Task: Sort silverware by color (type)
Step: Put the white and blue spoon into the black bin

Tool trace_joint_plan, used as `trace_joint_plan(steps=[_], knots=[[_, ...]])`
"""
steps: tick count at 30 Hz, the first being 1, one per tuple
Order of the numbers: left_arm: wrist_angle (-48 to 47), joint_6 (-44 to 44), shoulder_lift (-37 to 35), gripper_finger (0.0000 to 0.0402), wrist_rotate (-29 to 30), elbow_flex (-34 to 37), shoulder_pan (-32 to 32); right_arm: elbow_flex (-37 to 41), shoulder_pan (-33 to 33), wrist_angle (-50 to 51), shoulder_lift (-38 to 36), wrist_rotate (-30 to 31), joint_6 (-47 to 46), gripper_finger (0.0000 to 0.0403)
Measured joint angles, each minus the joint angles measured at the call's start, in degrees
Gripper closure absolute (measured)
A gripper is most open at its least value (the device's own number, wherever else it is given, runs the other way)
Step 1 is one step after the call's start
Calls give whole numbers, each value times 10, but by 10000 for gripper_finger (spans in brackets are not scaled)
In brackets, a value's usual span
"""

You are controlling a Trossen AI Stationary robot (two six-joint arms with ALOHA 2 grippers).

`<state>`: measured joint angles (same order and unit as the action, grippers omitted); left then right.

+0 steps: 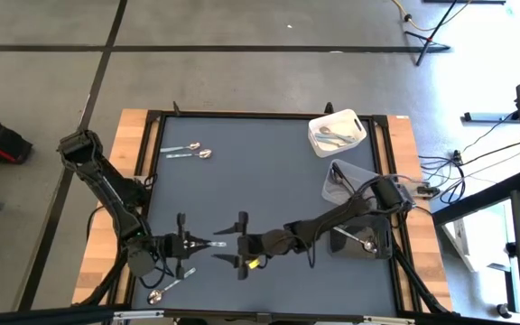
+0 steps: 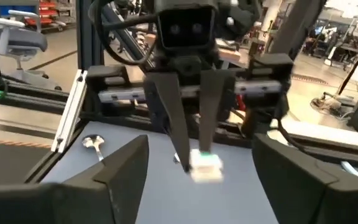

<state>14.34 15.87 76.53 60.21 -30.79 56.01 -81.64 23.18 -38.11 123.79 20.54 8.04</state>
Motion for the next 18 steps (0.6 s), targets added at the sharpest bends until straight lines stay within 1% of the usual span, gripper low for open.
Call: trace_joint_plan(steps=[2, 4, 7, 12, 13, 15, 18], knots=[[0, 0, 0, 379, 0, 0, 0, -17, 0, 2, 12, -1, 11, 150], [0, 0, 0, 379, -1, 0, 0, -25, 1, 16, 13, -2, 18, 178], [0, 0, 0, 378, -5, 0, 0, -27, 0, 18, 14, 3, 19, 242], [0, -1, 0, 377, -9, 0, 0, -27, -4, 24, 16, -9, 19, 366], [-2, -1, 0, 375, -8, 0, 0, -27, -4, 26, 16, -8, 19, 382], [-3, -1, 0, 369, -5, 0, 0, -27, -3, 26, 16, -6, 27, 389], [-2, -1, 0, 355, -10, 0, 0, -27, -3, 30, 16, -6, 24, 374]])
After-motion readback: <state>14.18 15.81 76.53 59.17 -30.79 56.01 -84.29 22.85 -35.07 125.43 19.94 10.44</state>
